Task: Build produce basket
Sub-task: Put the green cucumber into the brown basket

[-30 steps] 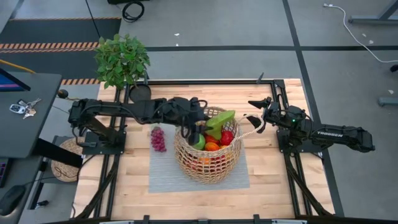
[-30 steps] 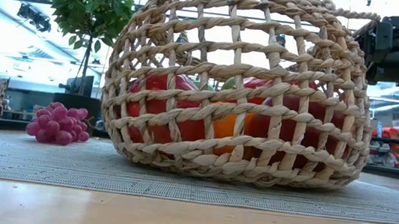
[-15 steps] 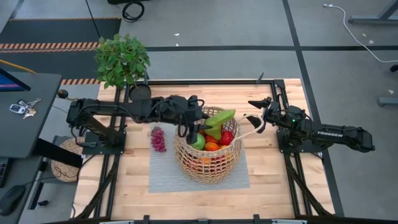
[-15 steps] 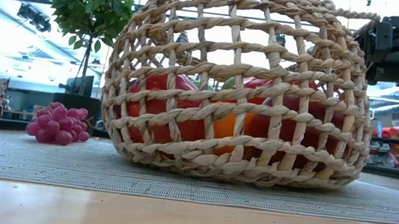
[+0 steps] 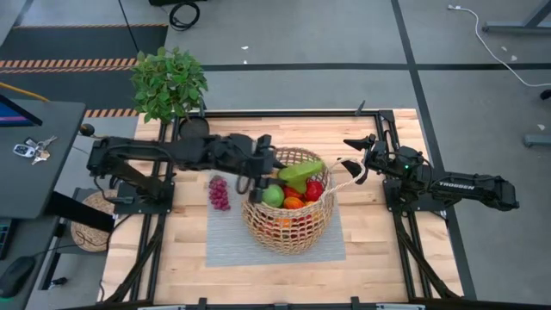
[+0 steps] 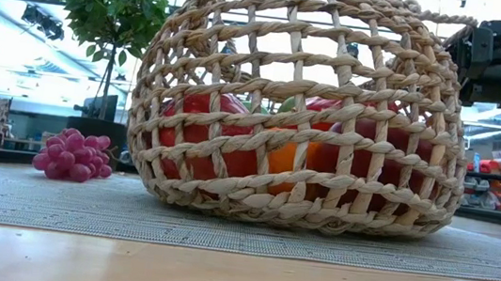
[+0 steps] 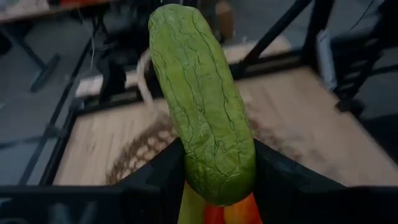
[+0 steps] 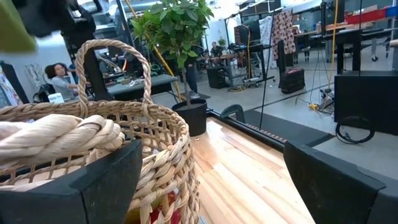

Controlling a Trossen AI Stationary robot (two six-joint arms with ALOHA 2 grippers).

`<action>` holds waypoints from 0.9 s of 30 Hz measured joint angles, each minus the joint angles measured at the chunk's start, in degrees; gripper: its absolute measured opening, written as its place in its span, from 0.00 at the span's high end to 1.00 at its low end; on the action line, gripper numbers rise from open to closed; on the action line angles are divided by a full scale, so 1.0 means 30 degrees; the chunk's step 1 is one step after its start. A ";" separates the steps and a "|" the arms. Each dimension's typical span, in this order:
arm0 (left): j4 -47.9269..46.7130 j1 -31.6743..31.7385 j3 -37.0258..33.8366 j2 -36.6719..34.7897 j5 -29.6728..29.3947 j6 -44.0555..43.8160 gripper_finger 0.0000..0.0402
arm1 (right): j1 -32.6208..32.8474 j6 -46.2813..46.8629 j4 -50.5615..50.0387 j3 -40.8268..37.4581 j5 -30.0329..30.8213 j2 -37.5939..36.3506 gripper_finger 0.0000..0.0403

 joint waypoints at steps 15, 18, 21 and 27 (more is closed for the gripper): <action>-0.0955 0.0704 -0.0001 -0.0502 0.1379 -0.0469 0.61 | -0.0003 0.0000 -0.0011 0.0000 0.0007 0.0000 0.02; -0.0972 0.0900 -0.0001 -0.0502 0.2456 0.0531 0.61 | -0.0007 0.0000 -0.0029 0.0000 0.0007 0.0000 0.02; -0.1106 0.1140 -0.0001 -0.0502 0.3061 0.1551 0.61 | -0.0007 0.0000 0.0000 0.0000 0.0007 0.0000 0.02; -0.1176 0.1984 -0.0001 -0.0502 0.3059 0.2146 0.61 | -0.0007 0.0000 0.0000 0.0000 0.0007 0.0000 0.02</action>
